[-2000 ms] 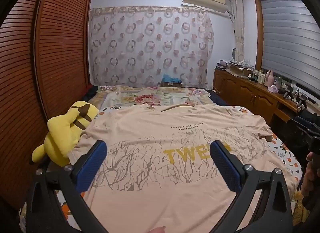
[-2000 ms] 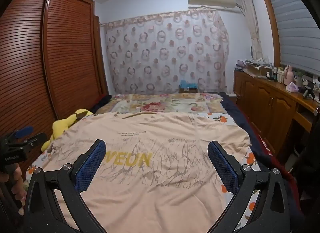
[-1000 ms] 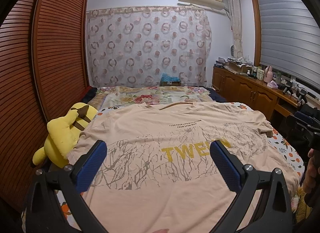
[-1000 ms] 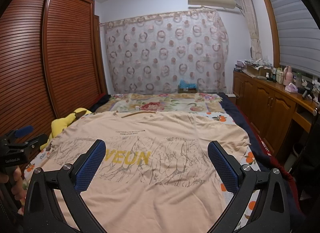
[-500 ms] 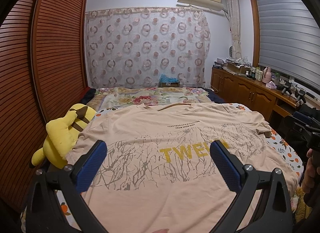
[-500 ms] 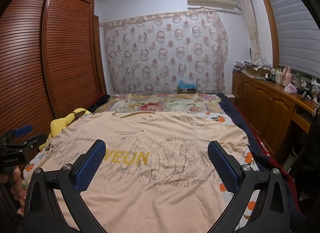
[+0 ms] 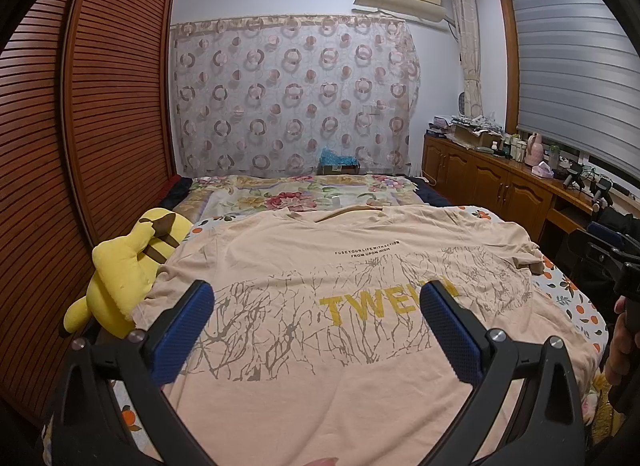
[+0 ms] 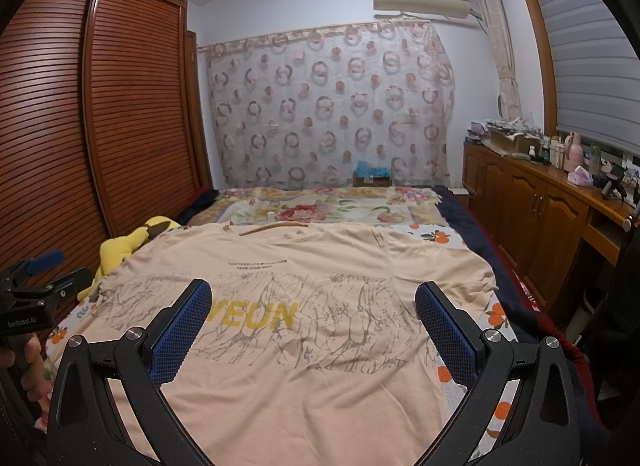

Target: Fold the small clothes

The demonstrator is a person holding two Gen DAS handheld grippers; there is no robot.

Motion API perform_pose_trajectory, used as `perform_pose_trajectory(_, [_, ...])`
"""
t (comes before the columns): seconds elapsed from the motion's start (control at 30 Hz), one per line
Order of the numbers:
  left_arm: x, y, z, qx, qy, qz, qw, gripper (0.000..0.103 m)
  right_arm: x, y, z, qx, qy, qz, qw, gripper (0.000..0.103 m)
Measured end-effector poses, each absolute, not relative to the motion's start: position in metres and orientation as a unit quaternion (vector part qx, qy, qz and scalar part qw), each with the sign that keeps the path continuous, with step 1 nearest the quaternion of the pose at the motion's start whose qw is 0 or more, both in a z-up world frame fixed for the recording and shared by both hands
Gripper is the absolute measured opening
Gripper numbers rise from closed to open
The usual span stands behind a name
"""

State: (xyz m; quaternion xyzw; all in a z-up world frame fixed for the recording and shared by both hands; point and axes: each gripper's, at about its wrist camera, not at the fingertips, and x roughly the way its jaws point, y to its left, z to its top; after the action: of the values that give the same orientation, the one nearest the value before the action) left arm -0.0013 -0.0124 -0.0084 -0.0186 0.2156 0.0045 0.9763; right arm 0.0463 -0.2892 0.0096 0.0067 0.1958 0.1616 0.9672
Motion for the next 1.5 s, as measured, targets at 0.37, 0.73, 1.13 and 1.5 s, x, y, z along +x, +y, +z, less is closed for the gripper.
perform_pose_trajectory(0.37, [-0.002, -0.014, -0.007, -0.019, 0.216, 0.003, 0.976, 0.103, 0.046, -0.289, 0.01, 0.007, 0.196, 0.161, 0.967, 0.103])
perform_pose_trajectory(0.73, [-0.002, -0.015, -0.006, -0.017, 0.215, 0.003, 0.977, 0.103, 0.046, -0.289, 0.01, 0.006, 0.196, 0.162, 0.967, 0.103])
perform_pose_trajectory(1.13, [-0.001, -0.015, -0.007, -0.017, 0.215, 0.003, 0.976, 0.103, 0.046, -0.291, 0.007, 0.007, 0.196, 0.164, 0.967, 0.103])
perform_pose_trajectory(1.5, [0.015, 0.023, -0.016, -0.02, 0.234, 0.016, 0.972, 0.103, 0.059, -0.28, -0.004, -0.003, 0.211, 0.202, 0.956, 0.103])
